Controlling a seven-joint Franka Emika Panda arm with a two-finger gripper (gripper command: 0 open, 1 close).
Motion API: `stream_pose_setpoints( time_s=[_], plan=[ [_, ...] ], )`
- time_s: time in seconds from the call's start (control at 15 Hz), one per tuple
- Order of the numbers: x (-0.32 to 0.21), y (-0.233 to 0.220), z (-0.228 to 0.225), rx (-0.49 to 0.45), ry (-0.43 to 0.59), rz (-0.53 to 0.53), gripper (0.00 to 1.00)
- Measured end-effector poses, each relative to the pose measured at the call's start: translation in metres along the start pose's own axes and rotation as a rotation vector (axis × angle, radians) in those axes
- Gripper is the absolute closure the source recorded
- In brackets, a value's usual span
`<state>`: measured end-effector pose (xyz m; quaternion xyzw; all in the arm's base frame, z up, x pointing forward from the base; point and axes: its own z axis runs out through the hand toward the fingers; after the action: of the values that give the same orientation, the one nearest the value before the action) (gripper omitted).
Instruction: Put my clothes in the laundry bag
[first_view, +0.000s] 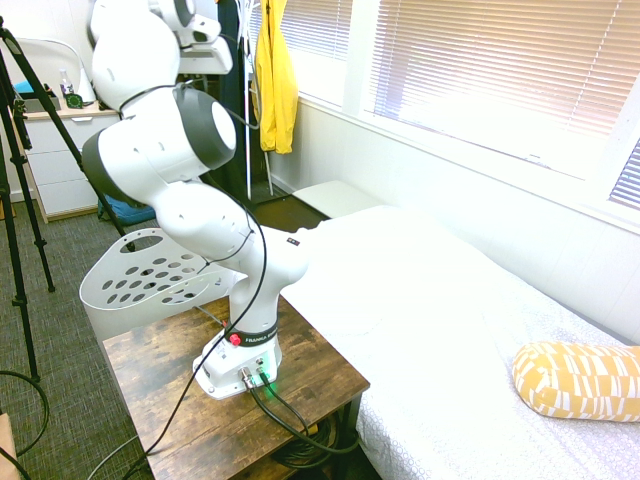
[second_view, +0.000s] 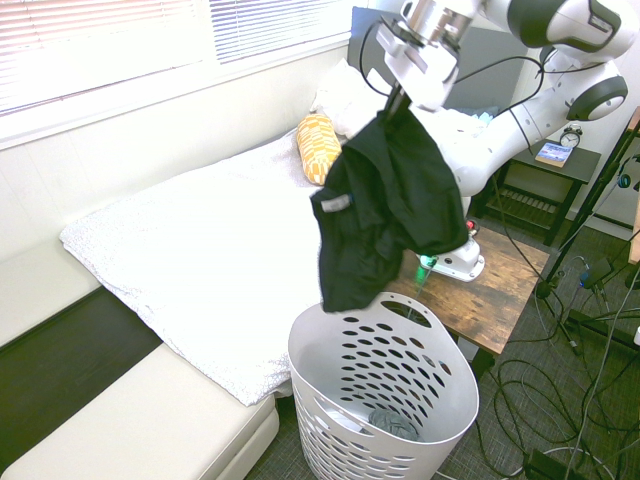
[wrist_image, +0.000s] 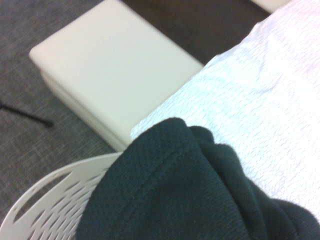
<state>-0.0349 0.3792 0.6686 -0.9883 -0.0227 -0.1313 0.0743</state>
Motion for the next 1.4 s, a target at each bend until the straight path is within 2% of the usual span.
stream_pose_setpoints(
  time_s=[0.27,0.47,0.67,0.93,1.0,1.4],
  plan=[
    [-0.052,-0.007,0.132,-0.098,-0.199,-0.007,1.0],
    [-0.102,0.01,0.215,-0.151,-0.292,-0.033,1.0],
    [-0.129,0.022,0.24,-0.168,-0.314,-0.065,1.0],
    [-0.107,0.018,0.262,-0.139,-0.295,-0.061,1.0],
    [-0.1,0.01,0.271,-0.137,-0.294,-0.058,0.0],
    [-0.087,-0.021,0.291,-0.159,-0.353,-0.085,0.0]
  ],
)
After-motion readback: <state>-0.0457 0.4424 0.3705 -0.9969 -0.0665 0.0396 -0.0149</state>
